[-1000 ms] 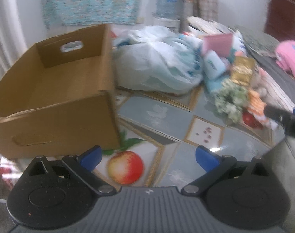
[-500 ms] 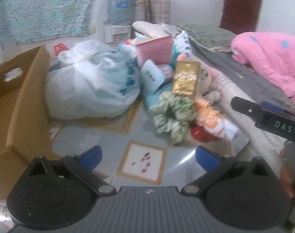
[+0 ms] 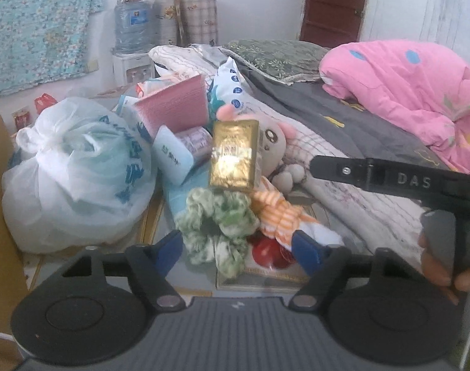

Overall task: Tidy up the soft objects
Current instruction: 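Reach the right tool toward the pink cloth and close on it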

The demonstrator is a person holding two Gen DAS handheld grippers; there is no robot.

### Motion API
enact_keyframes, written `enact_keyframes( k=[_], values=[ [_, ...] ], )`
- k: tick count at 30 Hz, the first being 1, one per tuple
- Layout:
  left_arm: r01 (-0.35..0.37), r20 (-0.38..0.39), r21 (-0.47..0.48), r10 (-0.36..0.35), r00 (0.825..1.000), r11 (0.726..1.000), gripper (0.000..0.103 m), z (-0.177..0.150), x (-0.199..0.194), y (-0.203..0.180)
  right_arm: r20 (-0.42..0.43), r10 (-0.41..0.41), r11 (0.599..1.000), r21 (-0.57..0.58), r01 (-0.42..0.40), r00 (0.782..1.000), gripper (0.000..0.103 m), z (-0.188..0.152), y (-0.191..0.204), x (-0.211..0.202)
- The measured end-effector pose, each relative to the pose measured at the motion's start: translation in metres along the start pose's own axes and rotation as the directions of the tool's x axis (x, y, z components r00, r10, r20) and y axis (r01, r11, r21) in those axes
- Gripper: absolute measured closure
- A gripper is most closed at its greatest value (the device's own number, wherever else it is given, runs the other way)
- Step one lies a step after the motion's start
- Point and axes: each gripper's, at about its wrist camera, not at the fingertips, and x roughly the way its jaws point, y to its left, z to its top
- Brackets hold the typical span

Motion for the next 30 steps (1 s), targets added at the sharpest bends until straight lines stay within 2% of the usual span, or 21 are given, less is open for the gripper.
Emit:
enact_keyframes(
  k=[3, 5, 9, 13, 16, 19, 22, 27, 30],
  values=[
    [-0.02, 0.024, 0.002, 0.02, 1.0, 1.0, 0.029, 0.01, 0.004, 0.003, 0.006, 0.013, 0.999, 0.038, -0.013, 1.0, 0.019, 0.01, -0.007, 0.004],
    [-0.047, 0.054, -0.006, 0.047, 0.997, 0.999, 0.034, 0.015, 0.002, 0.006, 0.011, 0.037, 0.997, 0.07, -0.038, 0.999, 0.022, 0.022, -0.01, 0.008],
    [-0.13, 0.136, -0.005, 0.13, 0.982, 0.991, 0.035, 0.032, 0.0, 0.012, 0.051, 0.145, 0.981, 0.12, -0.15, 0.988, 0.025, 0.059, -0.006, 0.017],
    [-0.238, 0.199, 0.009, 0.231, 0.952, 0.971, 0.039, 0.049, 0.006, 0.015, 0.025, 0.301, 0.935, 0.189, -0.301, 0.953, 0.025, 0.097, 0.008, 0.04],
    [-0.307, 0.242, 0.033, 0.29, 0.926, 0.951, 0.039, 0.061, 0.014, 0.016, -0.079, 0.386, 0.891, 0.29, -0.35, 0.919, 0.025, 0.116, 0.017, 0.072],
    [-0.358, 0.261, 0.065, 0.33, 0.907, 0.931, 0.039, 0.073, 0.028, 0.015, -0.192, 0.396, 0.88, 0.359, -0.311, 0.898, 0.024, 0.129, 0.023, 0.105],
    [-0.38, 0.273, 0.103, 0.341, 0.899, 0.919, 0.039, 0.082, 0.042, 0.014, -0.283, 0.385, 0.875, 0.413, -0.251, 0.878, 0.024, 0.139, 0.025, 0.131],
    [-0.377, 0.243, 0.144, 0.337, 0.909, 0.915, 0.039, 0.093, 0.067, 0.011, -0.391, 0.338, 0.882, 0.449, -0.143, 0.856, 0.024, 0.147, 0.025, 0.166],
    [-0.385, 0.229, 0.163, 0.344, 0.91, 0.909, 0.039, 0.094, 0.077, 0.007, -0.446, 0.355, 0.869, 0.482, -0.113, 0.821, 0.025, 0.144, 0.027, 0.186]
  ],
)
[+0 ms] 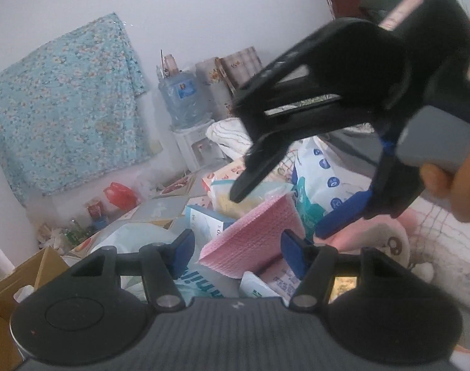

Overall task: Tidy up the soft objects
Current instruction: 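Reach the right tool toward the pink cloth and close on it, then lift the pink cloth with the right tool and carry it into the box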

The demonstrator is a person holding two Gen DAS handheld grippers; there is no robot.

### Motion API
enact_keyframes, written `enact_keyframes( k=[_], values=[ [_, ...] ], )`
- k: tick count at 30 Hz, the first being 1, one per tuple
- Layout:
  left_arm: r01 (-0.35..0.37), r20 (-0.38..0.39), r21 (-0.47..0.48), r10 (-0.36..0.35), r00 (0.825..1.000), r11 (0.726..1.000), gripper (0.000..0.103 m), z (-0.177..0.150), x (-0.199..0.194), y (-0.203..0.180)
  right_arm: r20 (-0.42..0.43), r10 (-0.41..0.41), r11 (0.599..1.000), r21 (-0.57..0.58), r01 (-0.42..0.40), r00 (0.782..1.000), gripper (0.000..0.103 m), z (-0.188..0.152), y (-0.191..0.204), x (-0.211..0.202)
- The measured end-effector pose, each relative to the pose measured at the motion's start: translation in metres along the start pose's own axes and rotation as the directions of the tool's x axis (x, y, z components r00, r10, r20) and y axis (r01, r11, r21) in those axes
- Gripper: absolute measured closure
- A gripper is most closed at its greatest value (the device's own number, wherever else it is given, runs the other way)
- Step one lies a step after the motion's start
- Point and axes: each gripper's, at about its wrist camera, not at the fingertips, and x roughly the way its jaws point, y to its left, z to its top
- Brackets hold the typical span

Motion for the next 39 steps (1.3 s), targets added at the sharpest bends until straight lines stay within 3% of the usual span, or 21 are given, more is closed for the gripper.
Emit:
enact_keyframes(
  k=[2, 4, 6, 7, 13, 15, 22, 24, 26, 30, 39],
  values=[
    [0.013, -0.007, -0.001, -0.013, 1.0, 1.0, 0.041, -0.001, 0.002, -0.002, -0.015, -0.004, 1.0, 0.021, 0.004, 1.0, 0.025, 0.005, -0.001, 0.011],
    [0.025, -0.014, -0.005, -0.025, 1.0, 1.0, 0.051, -0.002, 0.002, -0.003, -0.018, -0.011, 1.0, 0.02, 0.011, 1.0, 0.026, 0.01, -0.001, 0.02],
    [0.008, -0.001, 0.007, -0.008, 1.0, 1.0, 0.058, -0.004, -0.001, -0.004, -0.022, -0.01, 1.0, 0.026, 0.011, 1.0, 0.036, 0.01, -0.002, 0.024],
    [-0.003, 0.006, 0.008, 0.003, 1.0, 1.0, 0.066, -0.005, -0.003, -0.004, -0.019, -0.017, 0.999, 0.027, 0.018, 1.0, 0.046, 0.01, -0.003, 0.027],
    [0.001, 0.018, -0.003, -0.001, 1.0, 1.0, 0.083, -0.011, -0.018, -0.001, 0.008, 0.023, 1.0, -0.004, -0.023, 1.0, 0.061, -0.003, -0.007, 0.016],
    [0.026, 0.025, -0.013, -0.026, 0.999, 1.0, 0.085, -0.011, -0.028, 0.001, 0.012, 0.046, 0.998, -0.031, -0.046, 0.999, 0.069, -0.01, -0.003, 0.004],
    [0.144, 0.043, -0.036, -0.142, 0.989, 0.989, 0.078, -0.027, -0.073, 0.01, 0.065, 0.093, 0.977, -0.2, -0.079, 0.994, 0.071, -0.05, 0.016, -0.033],
    [0.203, 0.023, -0.061, -0.202, 0.979, 0.977, 0.074, -0.036, -0.085, 0.013, 0.061, 0.1, 0.972, -0.22, -0.084, 0.993, 0.072, -0.062, 0.013, -0.044],
    [0.275, 0.006, -0.099, -0.276, 0.961, 0.956, 0.063, -0.045, -0.093, 0.021, 0.073, 0.111, 0.965, -0.245, -0.09, 0.991, 0.072, -0.077, 0.009, -0.054],
    [0.39, -0.017, -0.147, -0.396, 0.918, 0.909, 0.06, -0.064, -0.103, 0.03, 0.135, 0.148, 0.957, -0.269, -0.108, 0.98, 0.072, -0.105, -0.009, -0.079],
    [0.471, -0.09, -0.251, -0.505, 0.859, 0.846, 0.058, -0.087, -0.08, 0.029, 0.165, 0.143, 0.973, -0.203, -0.108, 0.976, 0.075, -0.148, -0.065, -0.089]
  ],
)
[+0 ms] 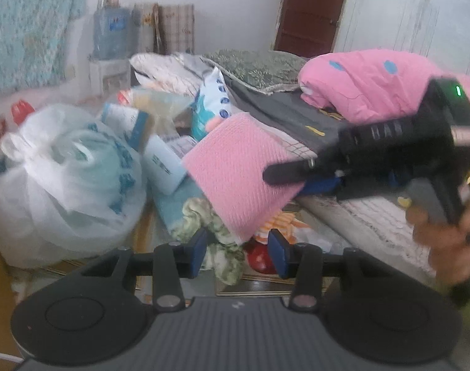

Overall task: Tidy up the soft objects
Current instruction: 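Lift the pink cloth with the right tool and carry it into the box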

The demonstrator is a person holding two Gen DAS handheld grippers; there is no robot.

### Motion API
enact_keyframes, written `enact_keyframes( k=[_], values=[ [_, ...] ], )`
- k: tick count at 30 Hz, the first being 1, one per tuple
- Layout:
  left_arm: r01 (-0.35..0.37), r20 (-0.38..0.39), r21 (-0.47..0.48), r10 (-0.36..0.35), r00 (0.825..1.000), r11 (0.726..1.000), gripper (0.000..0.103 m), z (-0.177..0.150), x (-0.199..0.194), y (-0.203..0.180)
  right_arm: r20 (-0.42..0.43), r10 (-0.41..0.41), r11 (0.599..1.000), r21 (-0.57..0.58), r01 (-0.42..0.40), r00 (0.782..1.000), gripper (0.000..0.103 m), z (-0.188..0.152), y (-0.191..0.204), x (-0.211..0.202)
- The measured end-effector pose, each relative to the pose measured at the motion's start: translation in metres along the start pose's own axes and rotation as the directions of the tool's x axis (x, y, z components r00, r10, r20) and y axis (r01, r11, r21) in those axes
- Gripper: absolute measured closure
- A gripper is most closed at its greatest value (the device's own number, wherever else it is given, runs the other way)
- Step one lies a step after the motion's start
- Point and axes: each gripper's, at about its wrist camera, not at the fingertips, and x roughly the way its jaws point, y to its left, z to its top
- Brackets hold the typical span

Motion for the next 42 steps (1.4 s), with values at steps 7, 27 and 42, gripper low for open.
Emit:
enact_keyframes(
  k=[7, 27, 42],
  values=[
    [0.027, -0.04, -0.054, -0.03, 0.999, 0.998, 0.058, -0.002, 0.021, 0.002, -0.016, -0.049, 0.998, 0.025, 0.049, 0.999, 0.069, -0.018, -0.02, 0.0],
    [0.019, 0.017, -0.091, -0.017, 1.0, 0.996, 0.058, 0.017, 0.032, -0.001, 0.091, -0.075, 0.97, -0.224, 0.094, 0.993, 0.051, 0.006, 0.005, 0.007],
    [-0.015, 0.142, -0.096, 0.029, 0.989, 0.995, 0.049, 0.016, -0.03, -0.005, 0.098, 0.022, 0.97, -0.244, 0.003, 0.995, 0.069, -0.006, 0.034, -0.018]
  ],
)
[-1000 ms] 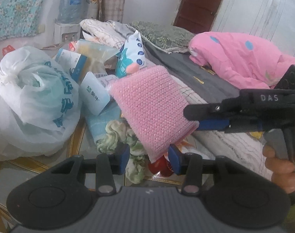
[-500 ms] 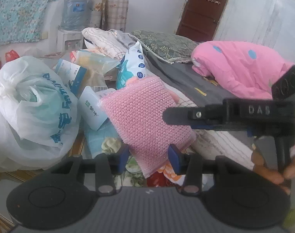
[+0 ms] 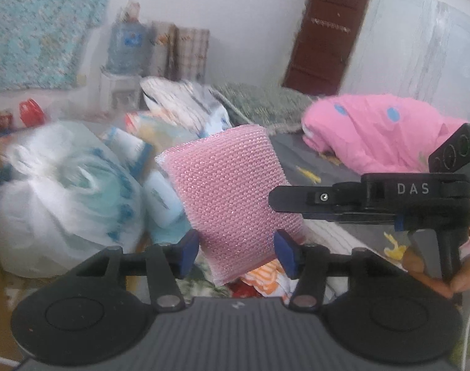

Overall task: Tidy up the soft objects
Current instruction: 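Lift the pink cloth with the right tool and carry it into the box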

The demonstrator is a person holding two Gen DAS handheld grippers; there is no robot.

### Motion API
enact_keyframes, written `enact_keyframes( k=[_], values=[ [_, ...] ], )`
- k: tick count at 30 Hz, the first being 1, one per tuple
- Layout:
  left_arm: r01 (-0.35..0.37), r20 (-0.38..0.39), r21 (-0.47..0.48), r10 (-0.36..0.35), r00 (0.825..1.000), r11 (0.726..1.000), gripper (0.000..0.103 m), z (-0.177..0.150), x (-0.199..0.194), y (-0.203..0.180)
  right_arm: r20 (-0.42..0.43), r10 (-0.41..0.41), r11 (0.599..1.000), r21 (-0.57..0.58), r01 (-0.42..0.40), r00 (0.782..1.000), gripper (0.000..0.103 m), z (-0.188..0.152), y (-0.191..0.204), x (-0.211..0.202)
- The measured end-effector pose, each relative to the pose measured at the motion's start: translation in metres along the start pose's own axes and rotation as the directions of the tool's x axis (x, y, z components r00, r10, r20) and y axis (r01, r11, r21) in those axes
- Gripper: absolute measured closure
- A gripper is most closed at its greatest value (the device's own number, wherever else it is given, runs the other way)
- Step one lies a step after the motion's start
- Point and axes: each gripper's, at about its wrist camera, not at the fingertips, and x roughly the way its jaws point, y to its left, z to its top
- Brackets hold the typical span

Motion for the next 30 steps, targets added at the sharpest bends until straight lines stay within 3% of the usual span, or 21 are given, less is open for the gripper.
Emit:
enact_keyframes(
  k=[5, 9, 16, 22, 28, 30],
  values=[
    [-0.106, 0.071, -0.027, 0.107, 0.992, 0.994, 0.048, 0.011, -0.045, 0.021, -0.018, 0.101, 0.993, -0.054, -0.102, 0.995, 0.069, 0.015, 0.042, 0.02],
    [-0.244, 0.081, -0.048, 0.247, 0.966, 0.969, 0.047, 0.028, -0.078, 0.051, -0.097, 0.195, 0.978, -0.059, -0.202, 0.976, 0.068, 0.032, 0.083, 0.066],
    [-0.392, 0.011, -0.16, 0.399, 0.917, 0.906, 0.043, 0.07, -0.118, 0.152, -0.303, 0.319, 0.943, 0.007, -0.332, 0.898, 0.068, 0.064, 0.16, 0.192],
    [-0.492, -0.118, -0.243, 0.478, 0.871, 0.836, 0.042, 0.101, -0.121, 0.251, -0.441, 0.315, 0.948, 0.098, -0.304, 0.84, 0.068, 0.075, 0.217, 0.313],
    [-0.567, -0.231, -0.273, 0.52, 0.823, 0.777, 0.042, 0.111, -0.097, 0.333, -0.49, 0.262, 0.963, 0.187, -0.194, 0.832, 0.068, 0.063, 0.237, 0.405],
    [-0.607, -0.267, -0.272, 0.547, 0.793, 0.747, 0.043, 0.11, -0.087, 0.356, -0.497, 0.252, 0.96, 0.235, -0.151, 0.831, 0.068, 0.056, 0.236, 0.432]
  ],
)
